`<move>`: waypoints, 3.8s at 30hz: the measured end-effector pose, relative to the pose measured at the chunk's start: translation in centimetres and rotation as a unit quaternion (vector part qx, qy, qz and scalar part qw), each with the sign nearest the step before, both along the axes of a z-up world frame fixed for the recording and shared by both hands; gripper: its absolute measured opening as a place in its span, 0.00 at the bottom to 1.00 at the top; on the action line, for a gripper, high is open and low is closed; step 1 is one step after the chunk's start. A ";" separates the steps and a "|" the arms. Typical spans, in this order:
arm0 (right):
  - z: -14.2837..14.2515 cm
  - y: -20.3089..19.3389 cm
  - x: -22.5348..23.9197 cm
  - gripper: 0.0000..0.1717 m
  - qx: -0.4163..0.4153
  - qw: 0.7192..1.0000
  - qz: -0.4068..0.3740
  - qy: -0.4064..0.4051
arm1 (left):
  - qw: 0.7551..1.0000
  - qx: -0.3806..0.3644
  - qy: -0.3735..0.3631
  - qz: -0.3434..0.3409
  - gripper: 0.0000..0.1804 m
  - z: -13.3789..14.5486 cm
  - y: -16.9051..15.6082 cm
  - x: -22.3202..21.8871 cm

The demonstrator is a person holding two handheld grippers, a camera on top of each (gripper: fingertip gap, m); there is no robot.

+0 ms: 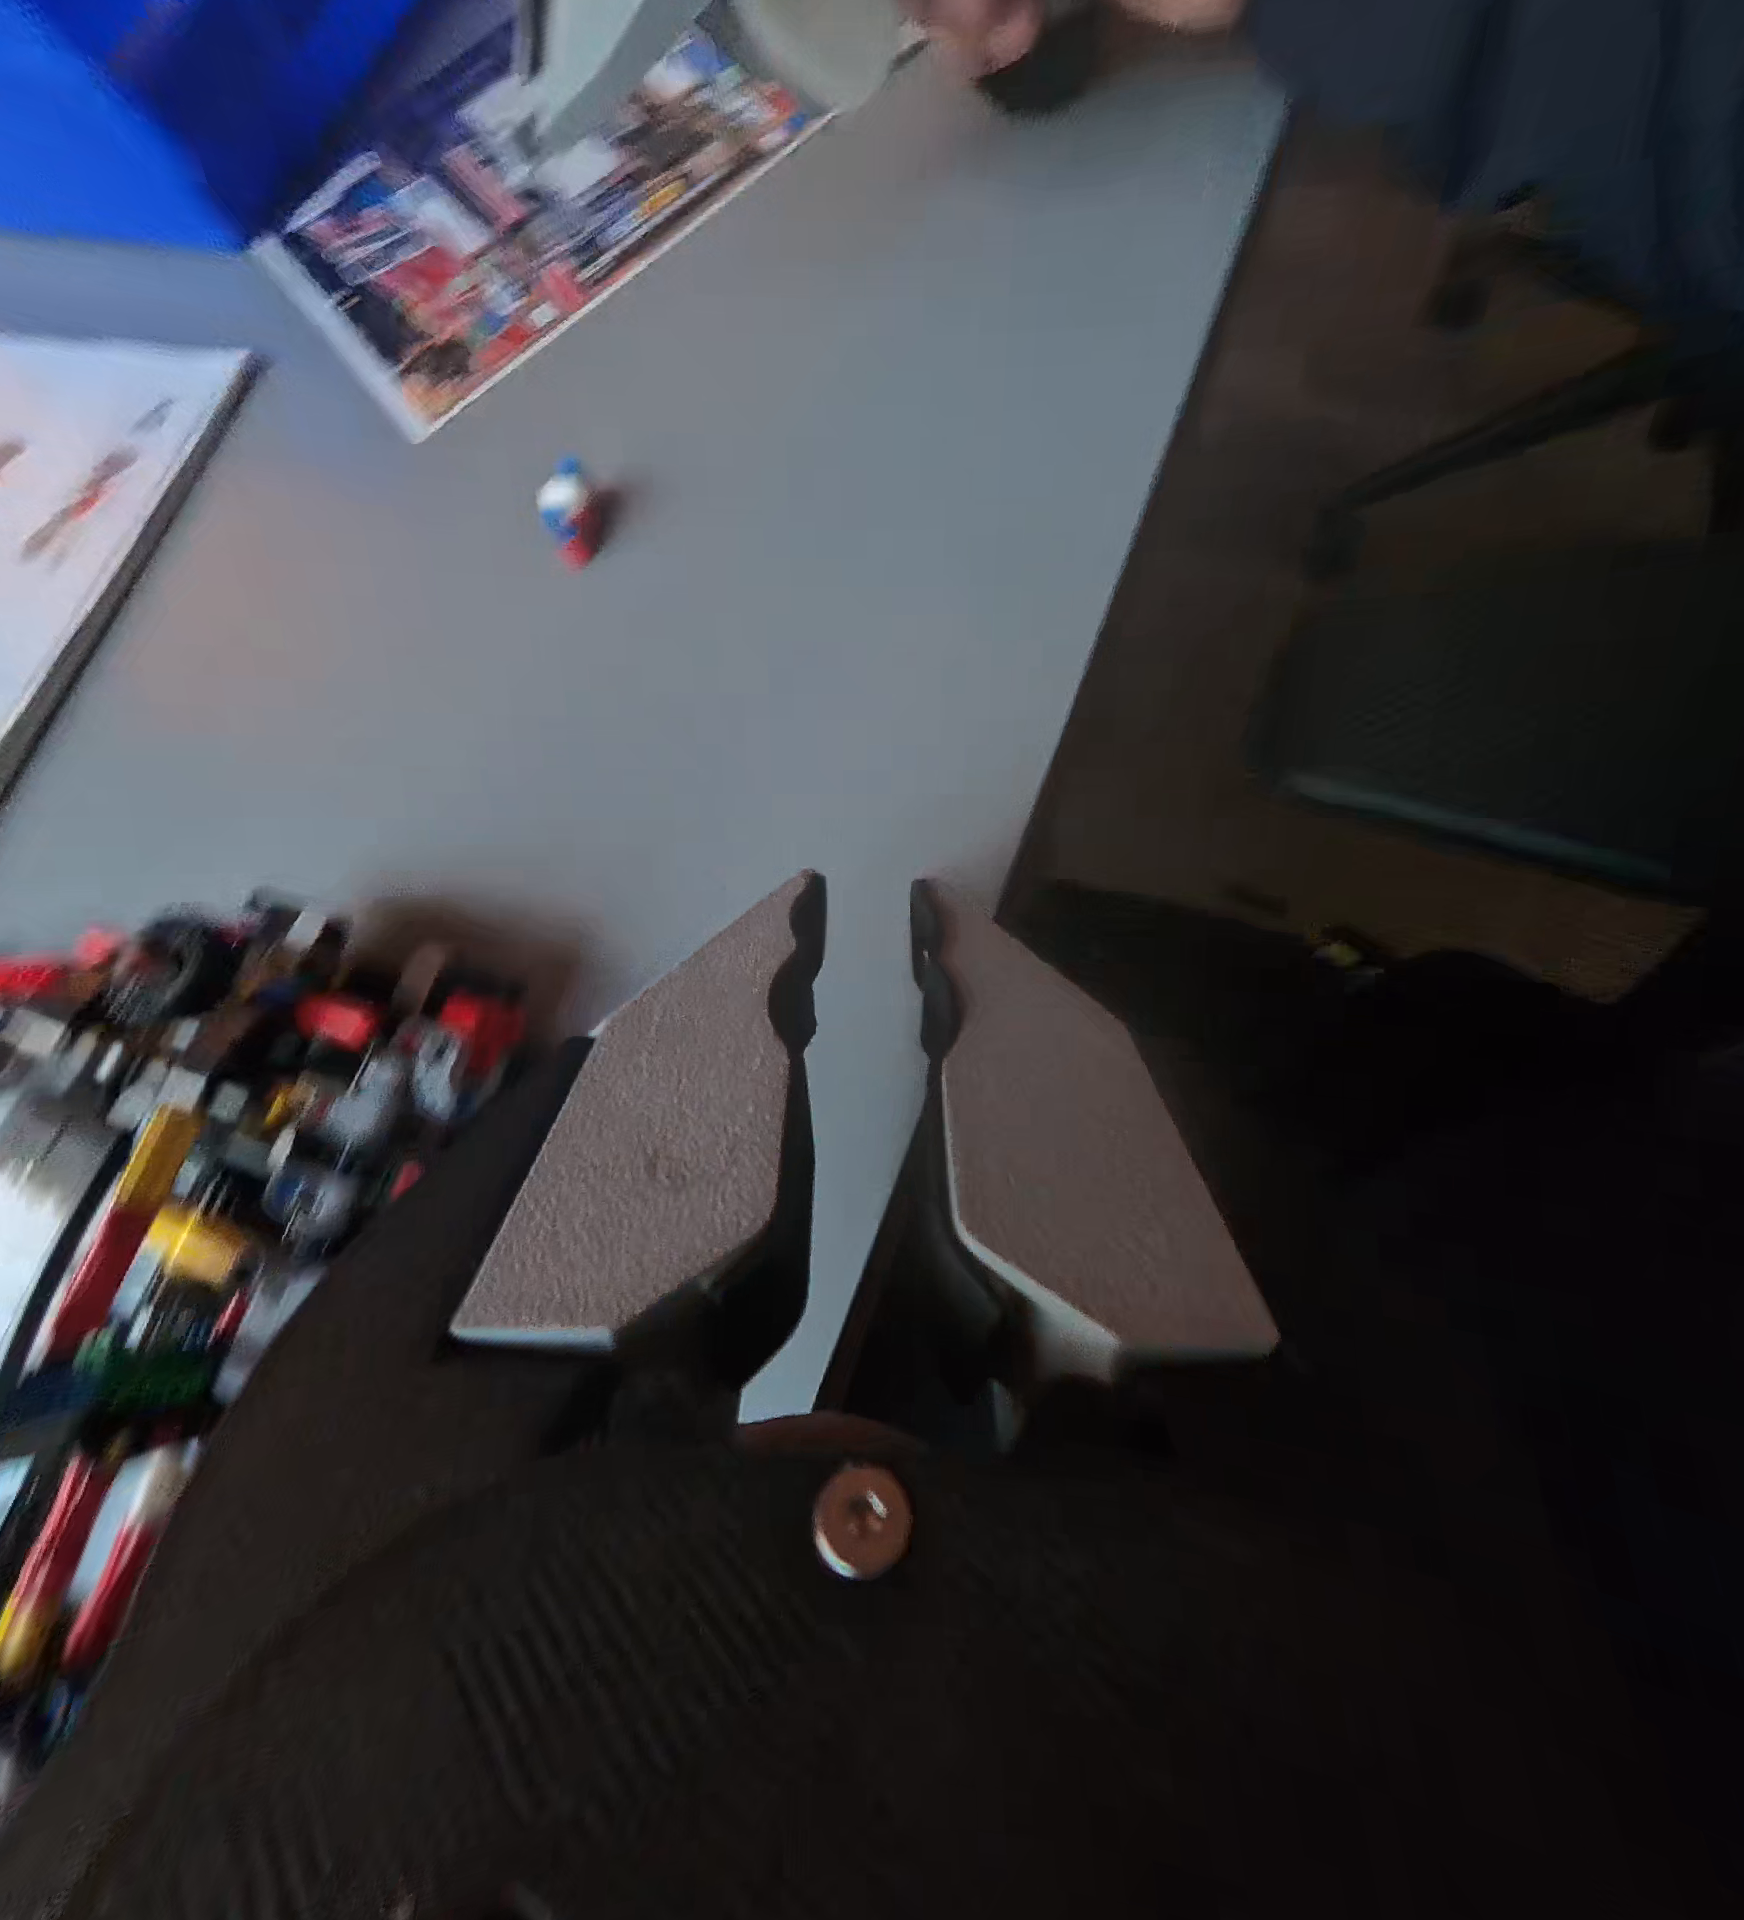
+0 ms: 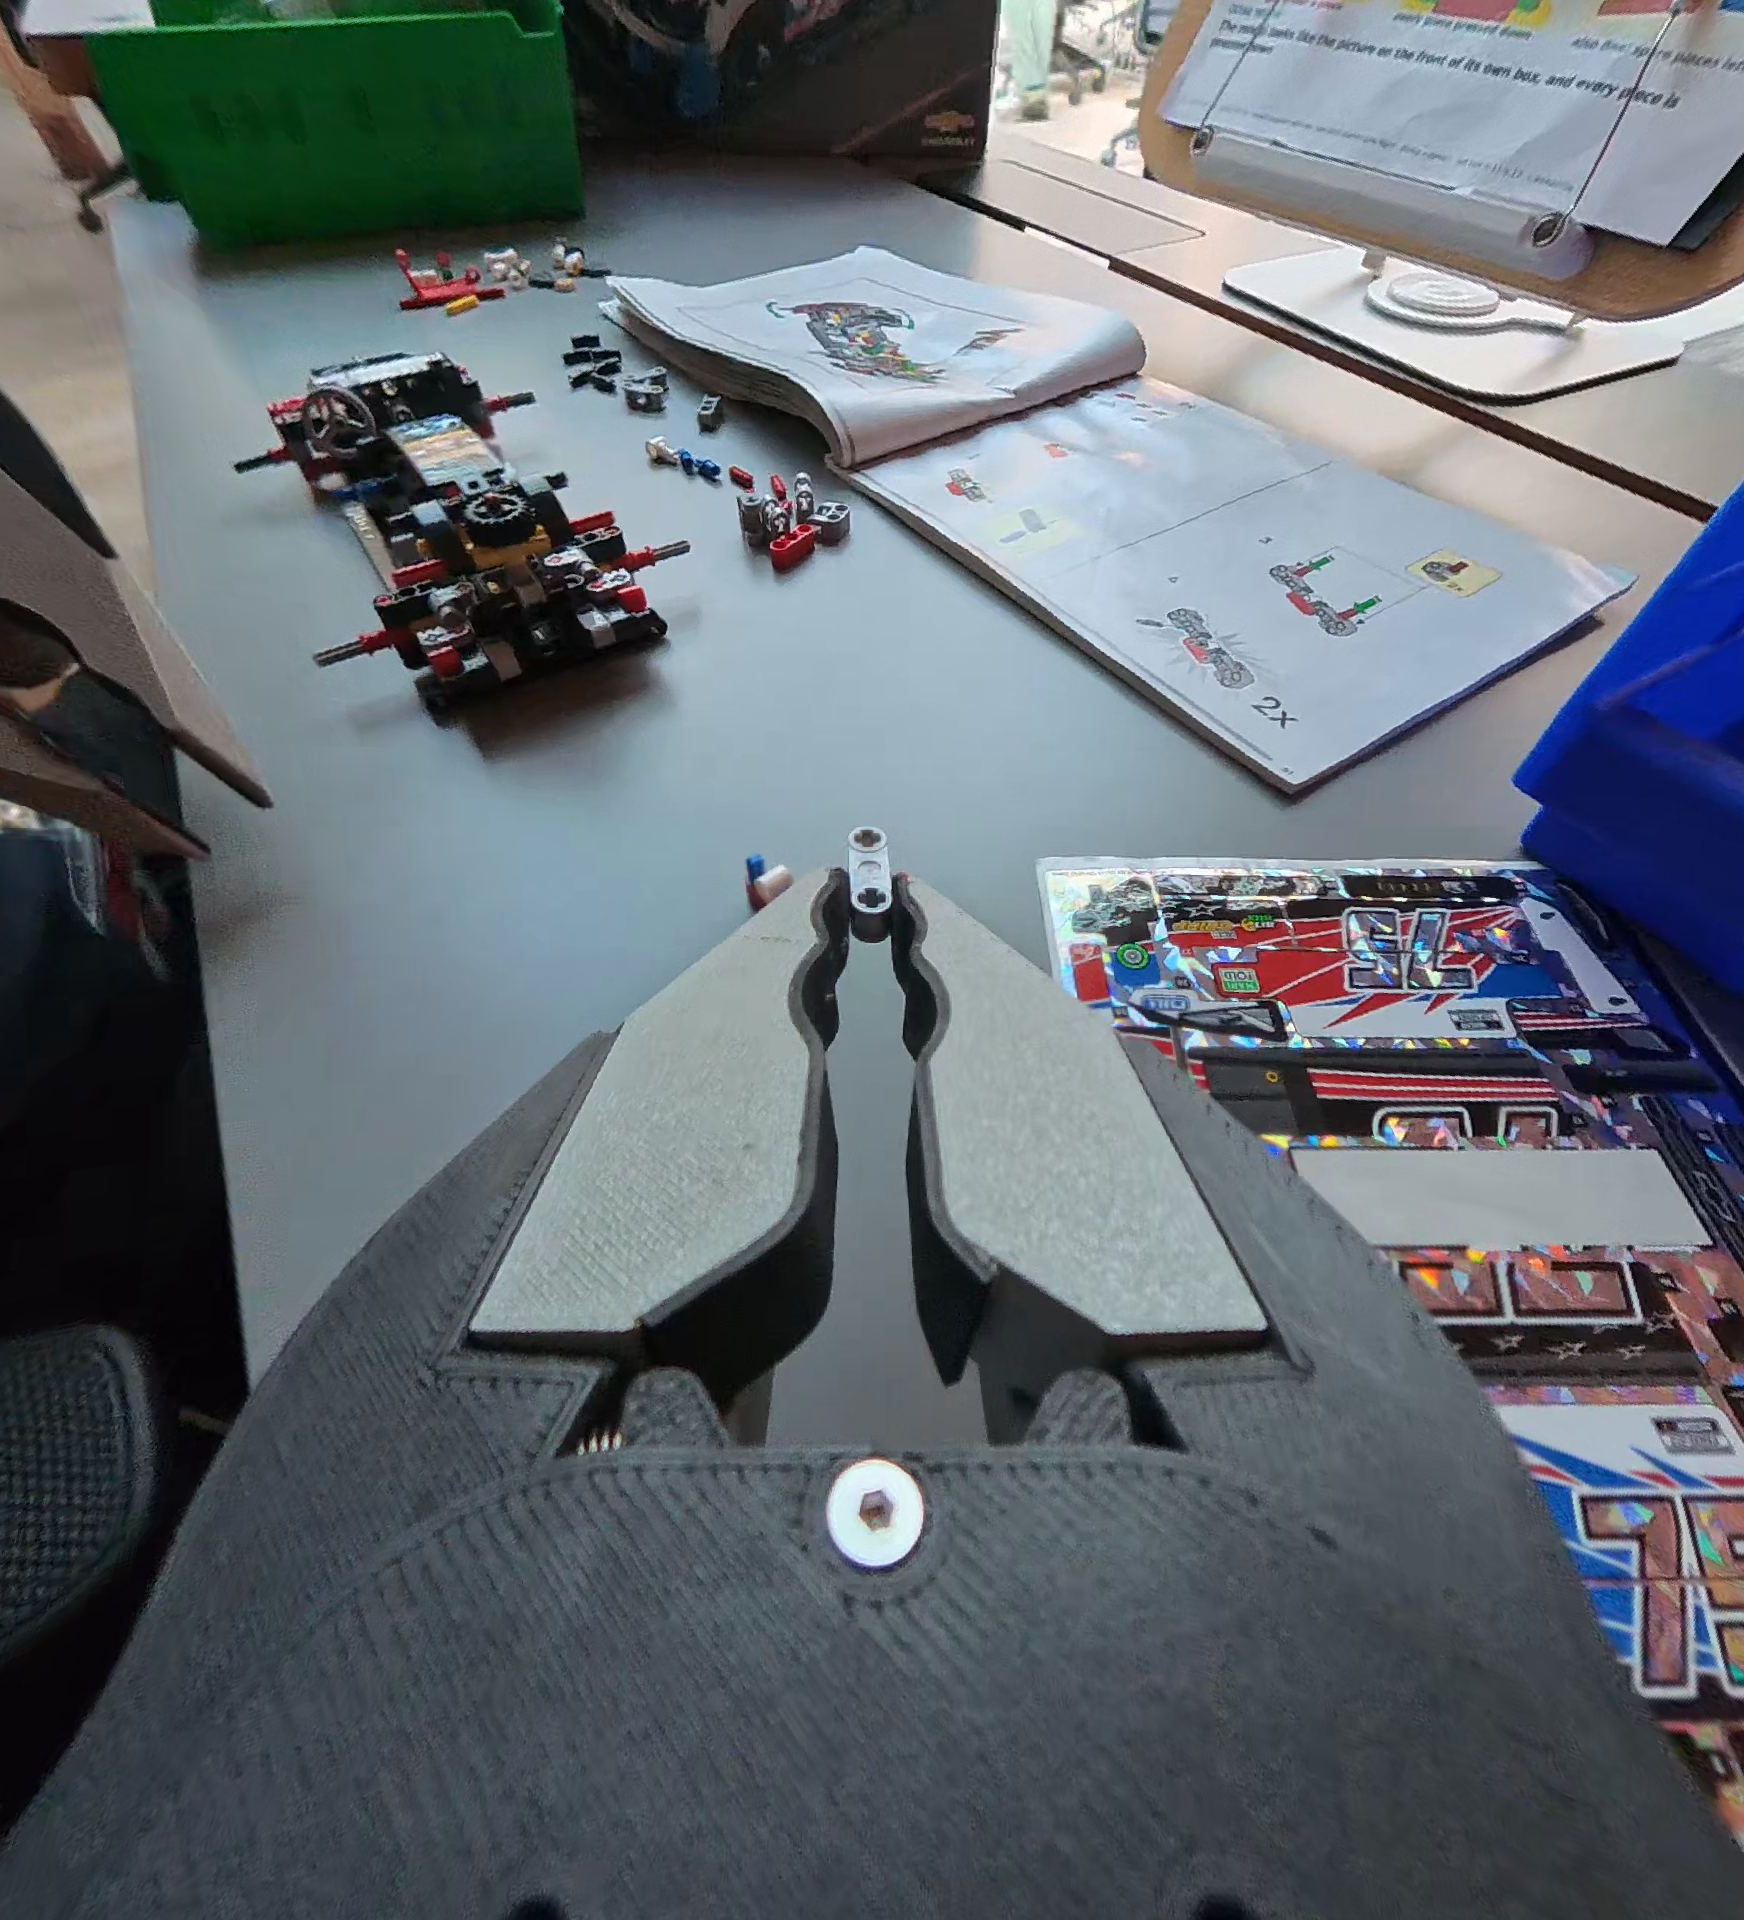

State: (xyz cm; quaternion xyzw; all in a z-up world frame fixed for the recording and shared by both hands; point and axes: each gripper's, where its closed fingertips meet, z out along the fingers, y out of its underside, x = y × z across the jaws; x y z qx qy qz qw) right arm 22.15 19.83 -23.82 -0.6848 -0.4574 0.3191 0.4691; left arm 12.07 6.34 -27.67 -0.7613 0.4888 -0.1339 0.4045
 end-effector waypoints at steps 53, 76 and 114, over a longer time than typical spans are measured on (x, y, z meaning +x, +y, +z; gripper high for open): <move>1.1 -3.5 -1.1 0.03 -0.007 0.996 0.077 0.047 | 0.978 -0.042 -0.206 -0.005 0.05 -0.7 -1.8 12.2; 2.9 -4.3 -0.3 0.02 0.001 0.989 0.093 0.111 | 0.988 0.049 -0.146 -0.025 0.14 3.9 0.3 11.6; -2.3 -6.8 2.7 0.03 -0.010 0.976 0.205 -0.074 | 0.995 -0.055 0.005 -0.078 0.11 -1.8 6.6 10.8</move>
